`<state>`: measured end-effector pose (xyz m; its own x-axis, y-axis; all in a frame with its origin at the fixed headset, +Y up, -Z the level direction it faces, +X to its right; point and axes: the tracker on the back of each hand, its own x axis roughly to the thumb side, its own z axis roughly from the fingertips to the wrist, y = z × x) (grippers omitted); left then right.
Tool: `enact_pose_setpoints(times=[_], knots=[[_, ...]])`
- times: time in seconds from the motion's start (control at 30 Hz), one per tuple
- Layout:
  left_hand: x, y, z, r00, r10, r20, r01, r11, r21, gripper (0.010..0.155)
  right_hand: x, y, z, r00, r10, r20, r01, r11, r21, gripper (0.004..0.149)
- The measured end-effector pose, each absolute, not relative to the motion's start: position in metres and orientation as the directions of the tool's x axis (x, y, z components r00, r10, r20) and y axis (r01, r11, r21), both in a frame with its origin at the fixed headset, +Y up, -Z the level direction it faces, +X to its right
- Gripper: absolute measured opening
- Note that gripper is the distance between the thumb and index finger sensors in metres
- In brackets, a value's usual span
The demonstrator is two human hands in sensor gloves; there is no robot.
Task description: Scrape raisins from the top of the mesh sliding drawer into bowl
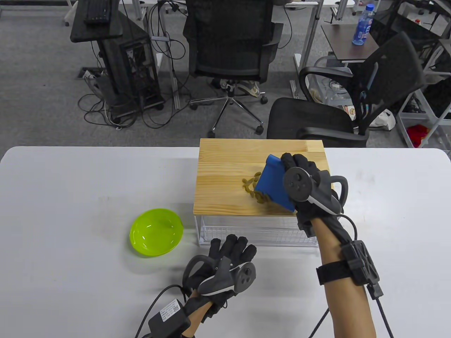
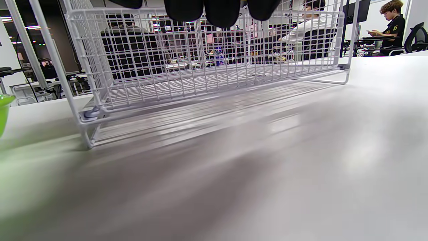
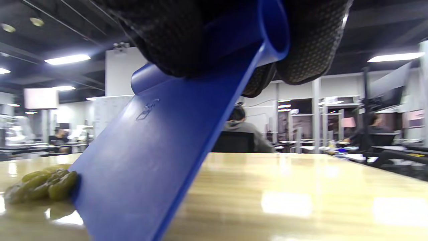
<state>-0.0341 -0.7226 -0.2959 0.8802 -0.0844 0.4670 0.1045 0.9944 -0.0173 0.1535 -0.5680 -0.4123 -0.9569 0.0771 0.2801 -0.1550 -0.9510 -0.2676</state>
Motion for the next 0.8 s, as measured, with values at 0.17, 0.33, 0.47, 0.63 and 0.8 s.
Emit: enact_pose_setpoints(times=[0.17,0.33,0.47,0.63,0.8], knots=[[-0.036,-0.721,-0.296,0.881,-0.083,0.467,0.102,0.995,-0.016,0.069,0.157,-0.561,-0.414,-0.938,0.056,0.341,-0.159,-0.946,-0.282,0.059],[-0.037,-0.722,-0.298,0.883,-0.075,0.464,0.104,0.994,-0.036,0.069,0.173,-0.552,-0.431,-0.987,0.129,0.094,-0.152,-0.933,-0.325,0.059],[-0.037,-0.719,-0.299,0.883,-0.072,0.464,0.106,0.993,-0.048,0.068,0.173,-0.557,-0.443,-0.997,0.047,-0.068,-0.023,-0.946,-0.324,0.059],[-0.041,-0.713,-0.297,0.883,-0.044,0.467,0.071,0.997,-0.039,0.068,0.165,-0.568,-0.457,-0.994,0.009,-0.112,0.026,-0.952,-0.306,0.058],[-0.043,-0.711,-0.298,0.883,-0.034,0.467,0.062,0.997,-0.044,0.068,0.146,-0.566,-0.463,-0.998,0.029,-0.058,-0.008,-0.941,-0.338,0.058]])
